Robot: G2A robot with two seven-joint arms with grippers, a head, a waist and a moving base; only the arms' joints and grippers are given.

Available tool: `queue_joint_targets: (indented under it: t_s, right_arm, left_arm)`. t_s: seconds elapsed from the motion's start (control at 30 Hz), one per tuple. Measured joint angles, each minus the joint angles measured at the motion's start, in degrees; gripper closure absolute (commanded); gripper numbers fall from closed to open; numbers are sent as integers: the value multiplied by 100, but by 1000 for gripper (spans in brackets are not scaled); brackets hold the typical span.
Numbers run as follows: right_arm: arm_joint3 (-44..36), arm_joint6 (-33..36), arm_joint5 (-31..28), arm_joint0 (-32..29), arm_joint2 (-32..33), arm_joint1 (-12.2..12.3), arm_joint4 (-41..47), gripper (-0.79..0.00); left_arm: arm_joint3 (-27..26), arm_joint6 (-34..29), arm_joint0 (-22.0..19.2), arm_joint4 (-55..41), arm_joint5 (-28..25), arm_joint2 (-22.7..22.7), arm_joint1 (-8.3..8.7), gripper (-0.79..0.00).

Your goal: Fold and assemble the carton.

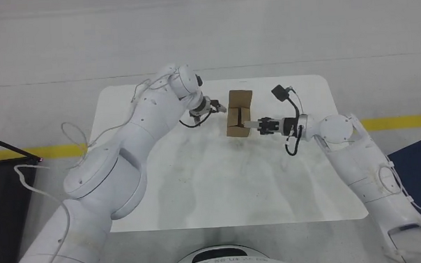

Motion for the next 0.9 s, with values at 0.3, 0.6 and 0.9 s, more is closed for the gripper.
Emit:
queue_joint_targets:
  t_s: [0.3,0.6,0.9]
  right_arm:
    - [-834,-722,800,-322,-89,49,-1506,-727]
    - [-1586,-838,1595,-677,-224,85,-2811,-720]
    - [-1570,-440,1740,-561,-467,51,-3236,-646]
  left_arm:
    - [-48,301,-69,-316,8,-500,256,-785]
    - [-37,510,-223,-813,520,-817,171,-785]
    - [224,291,-318,-975,744,-758,-98,-785]
